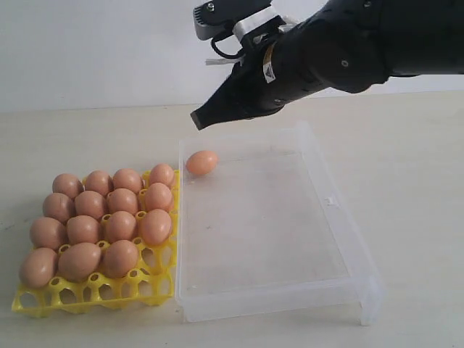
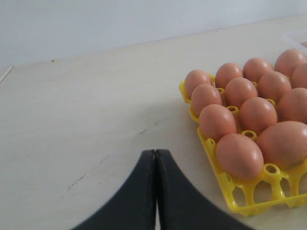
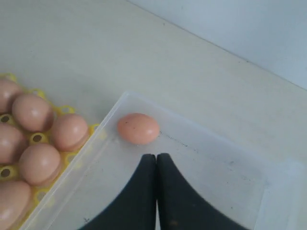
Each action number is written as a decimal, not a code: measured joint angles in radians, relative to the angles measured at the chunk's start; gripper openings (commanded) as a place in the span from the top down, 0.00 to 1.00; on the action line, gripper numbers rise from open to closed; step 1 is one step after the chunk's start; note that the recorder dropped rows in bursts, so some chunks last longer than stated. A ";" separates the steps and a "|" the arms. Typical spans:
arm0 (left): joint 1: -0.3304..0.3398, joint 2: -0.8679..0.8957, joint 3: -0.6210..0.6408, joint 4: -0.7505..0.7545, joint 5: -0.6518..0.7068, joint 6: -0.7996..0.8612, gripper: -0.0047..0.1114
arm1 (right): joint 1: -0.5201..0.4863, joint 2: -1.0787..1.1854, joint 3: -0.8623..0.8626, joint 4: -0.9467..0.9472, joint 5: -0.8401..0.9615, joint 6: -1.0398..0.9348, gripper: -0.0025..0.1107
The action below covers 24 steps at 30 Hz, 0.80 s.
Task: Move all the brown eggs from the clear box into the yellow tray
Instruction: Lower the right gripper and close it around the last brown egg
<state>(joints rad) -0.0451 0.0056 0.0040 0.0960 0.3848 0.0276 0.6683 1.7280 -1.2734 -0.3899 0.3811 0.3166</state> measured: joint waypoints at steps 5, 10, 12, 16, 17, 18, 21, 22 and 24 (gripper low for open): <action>0.000 0.000 0.000 0.000 0.000 0.000 0.96 | -0.002 0.073 -0.107 0.066 0.142 -0.051 0.97; 0.000 0.000 0.000 0.000 0.000 0.000 0.96 | -0.054 0.182 -0.259 0.325 0.314 -0.225 0.82; 0.000 0.000 0.000 0.000 0.000 0.000 0.96 | -0.073 0.216 -0.303 0.436 0.341 -0.259 0.75; 0.000 0.000 0.000 0.000 0.000 0.000 0.96 | -0.077 0.267 -0.357 0.482 0.345 -0.272 0.51; 0.000 0.000 0.000 0.000 0.000 0.000 0.96 | -0.077 0.283 -0.362 0.486 0.345 -0.270 0.47; 0.000 0.000 0.000 0.000 0.000 0.000 0.96 | -0.077 0.298 -0.363 0.488 0.345 -0.268 0.46; 0.000 0.000 0.000 0.000 0.000 0.000 0.96 | -0.079 0.330 -0.365 0.494 0.325 -0.222 0.48; 0.000 0.000 0.000 0.000 0.000 0.000 0.96 | -0.084 0.340 -0.364 0.513 0.307 -0.203 0.48; 0.000 0.000 0.000 0.000 0.000 0.000 0.96 | -0.094 0.366 -0.364 0.577 0.268 -0.192 0.48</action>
<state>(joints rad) -0.0451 0.0056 0.0040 0.0960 0.3848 0.0276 0.5739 2.0939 -1.6376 0.1869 0.6491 0.1242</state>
